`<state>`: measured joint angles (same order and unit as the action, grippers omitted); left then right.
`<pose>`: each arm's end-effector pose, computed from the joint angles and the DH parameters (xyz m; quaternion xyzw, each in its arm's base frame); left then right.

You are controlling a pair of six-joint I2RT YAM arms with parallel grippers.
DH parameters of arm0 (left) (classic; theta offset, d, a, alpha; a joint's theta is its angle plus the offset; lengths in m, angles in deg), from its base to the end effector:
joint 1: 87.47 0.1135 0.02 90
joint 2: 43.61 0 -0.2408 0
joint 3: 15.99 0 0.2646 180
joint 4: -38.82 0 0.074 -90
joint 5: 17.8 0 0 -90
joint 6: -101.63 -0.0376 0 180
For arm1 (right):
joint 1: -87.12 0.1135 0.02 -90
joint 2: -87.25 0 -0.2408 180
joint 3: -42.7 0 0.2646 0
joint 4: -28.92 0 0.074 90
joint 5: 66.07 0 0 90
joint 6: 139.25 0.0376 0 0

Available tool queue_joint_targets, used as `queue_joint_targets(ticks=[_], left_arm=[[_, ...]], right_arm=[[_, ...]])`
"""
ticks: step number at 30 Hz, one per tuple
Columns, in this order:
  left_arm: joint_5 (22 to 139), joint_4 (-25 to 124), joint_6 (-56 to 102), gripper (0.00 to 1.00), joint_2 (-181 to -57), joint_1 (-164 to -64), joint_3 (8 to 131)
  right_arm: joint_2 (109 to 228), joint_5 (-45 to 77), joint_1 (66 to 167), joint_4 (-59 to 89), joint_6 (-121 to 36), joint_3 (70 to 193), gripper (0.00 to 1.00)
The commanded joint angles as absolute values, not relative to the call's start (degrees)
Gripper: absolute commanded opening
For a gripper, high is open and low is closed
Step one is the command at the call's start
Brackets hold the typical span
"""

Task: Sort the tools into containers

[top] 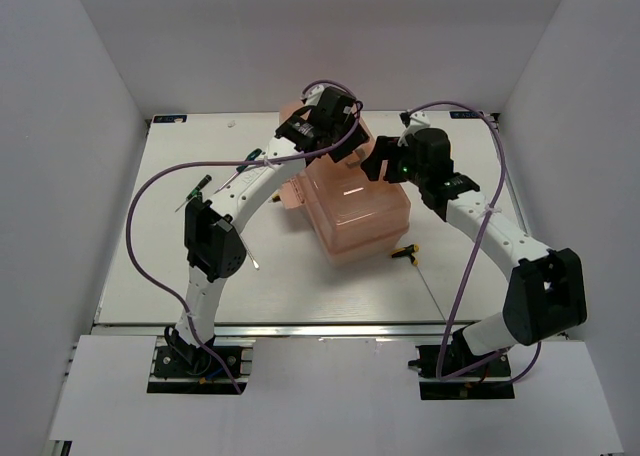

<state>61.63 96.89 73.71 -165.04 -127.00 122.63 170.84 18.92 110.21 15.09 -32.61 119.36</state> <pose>0.3763 -0.3016 0.3245 -0.2146 0.8807 -0.2678 0.3265 0.3299 0.1442 0.2814 -0.0710 0.8195 0.2267 0.5216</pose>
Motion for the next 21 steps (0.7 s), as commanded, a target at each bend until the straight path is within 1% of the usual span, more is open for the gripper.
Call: queue_joint_targets(ticks=[1,2,6,8,13,21], left_arm=[[59.81,107.29,70.34,0.61,-166.13,-127.11,123.58],[59.72,108.34,69.99,0.61,-167.79,-127.11,124.64],[59.37,108.70,69.02,0.61,-170.17,-127.11,127.55],[59.02,108.52,68.93,0.61,-170.61,-127.11,127.55],[60.07,108.17,68.40,0.58,-172.11,-127.20,127.37],[66.47,98.60,69.54,0.51,-170.44,-127.11,121.40]], right_arm=[[171.72,16.99,112.17,1.84,-33.34,115.05,0.78],[171.19,17.77,112.08,1.85,-33.52,115.05,0.81],[166.72,19.45,111.38,3.07,-34.75,113.82,0.83],[165.21,20.41,111.03,3.51,-35.28,113.20,0.83],[161.43,22.00,108.57,2.90,-35.46,111.71,0.83],[159.32,20.77,103.91,3.42,-35.28,109.95,0.82]])
